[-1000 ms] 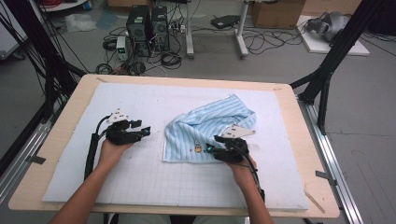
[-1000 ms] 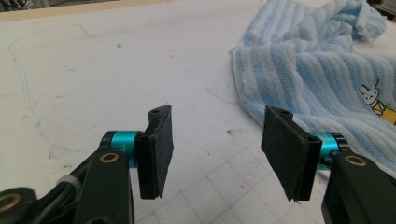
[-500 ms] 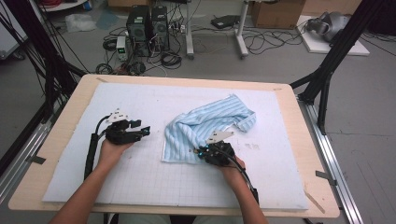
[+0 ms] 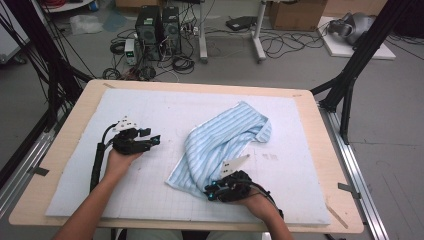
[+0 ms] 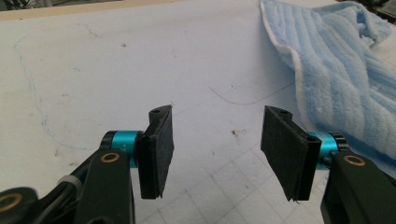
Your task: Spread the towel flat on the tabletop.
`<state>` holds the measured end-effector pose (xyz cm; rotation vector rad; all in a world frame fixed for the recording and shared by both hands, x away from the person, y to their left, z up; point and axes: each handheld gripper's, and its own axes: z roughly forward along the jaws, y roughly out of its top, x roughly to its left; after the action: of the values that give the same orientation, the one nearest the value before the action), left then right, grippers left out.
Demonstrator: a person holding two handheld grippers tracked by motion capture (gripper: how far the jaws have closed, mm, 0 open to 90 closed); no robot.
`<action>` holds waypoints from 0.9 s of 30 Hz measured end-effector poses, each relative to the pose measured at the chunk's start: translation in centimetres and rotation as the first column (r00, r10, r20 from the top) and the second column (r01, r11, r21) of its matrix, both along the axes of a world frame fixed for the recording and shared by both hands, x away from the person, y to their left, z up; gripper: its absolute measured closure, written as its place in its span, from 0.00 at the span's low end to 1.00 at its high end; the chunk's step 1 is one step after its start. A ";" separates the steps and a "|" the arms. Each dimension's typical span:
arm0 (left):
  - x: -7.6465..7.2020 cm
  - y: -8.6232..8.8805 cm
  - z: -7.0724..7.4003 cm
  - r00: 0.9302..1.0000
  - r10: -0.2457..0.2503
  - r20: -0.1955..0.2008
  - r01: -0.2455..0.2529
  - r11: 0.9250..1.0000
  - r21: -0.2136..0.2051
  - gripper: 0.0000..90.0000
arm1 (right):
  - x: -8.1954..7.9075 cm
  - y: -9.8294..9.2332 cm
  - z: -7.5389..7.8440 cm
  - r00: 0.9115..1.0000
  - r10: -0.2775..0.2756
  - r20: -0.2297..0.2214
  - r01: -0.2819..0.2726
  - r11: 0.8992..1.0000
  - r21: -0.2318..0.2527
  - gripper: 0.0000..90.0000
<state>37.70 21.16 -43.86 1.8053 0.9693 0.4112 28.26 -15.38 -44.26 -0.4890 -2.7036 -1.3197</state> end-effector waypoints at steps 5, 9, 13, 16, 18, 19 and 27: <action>0.3 -0.7 -0.1 1.000 -0.014 -0.007 0.014 1.000 -0.008 0.52 | 0.5 -2.5 1.5 0.964 -0.221 0.146 0.210 0.974 0.086 0.56; 1.4 -1.7 0.3 0.999 -0.040 -0.027 0.039 0.999 -0.018 0.52 | 1.3 -4.9 2.2 0.873 -0.440 0.210 0.415 0.897 0.154 0.50; 2.9 -3.1 0.8 0.998 -0.047 -0.037 0.046 0.998 -0.040 0.49 | 1.7 -6.8 2.1 0.781 -0.579 0.232 0.562 0.815 0.140 0.43; 3.6 -4.6 0.5 0.997 -0.070 -0.039 0.069 0.997 -0.023 0.49 | 1.8 -7.6 1.8 0.744 -0.630 0.224 0.619 0.776 0.124 0.38; 4.2 -5.5 0.3 0.996 -0.073 -0.049 0.072 0.997 -0.016 0.48 | 1.8 -7.9 1.8 0.733 -0.638 0.236 0.629 0.768 0.122 0.38; 4.6 -5.9 0.4 0.996 -0.075 -0.054 0.074 0.997 -0.020 0.48 | 1.8 -7.9 1.8 0.727 -0.643 0.240 0.635 0.763 0.120 0.37; 7.4 -9.6 1.3 0.990 -0.112 -0.089 0.113 0.994 0.004 0.47 | 1.8 -7.8 1.7 0.729 -0.635 0.255 0.634 0.767 0.098 0.37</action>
<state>45.09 11.57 -42.55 1.8899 0.9218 0.2680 30.03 -23.18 -42.59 -1.4469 -2.8602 -1.6330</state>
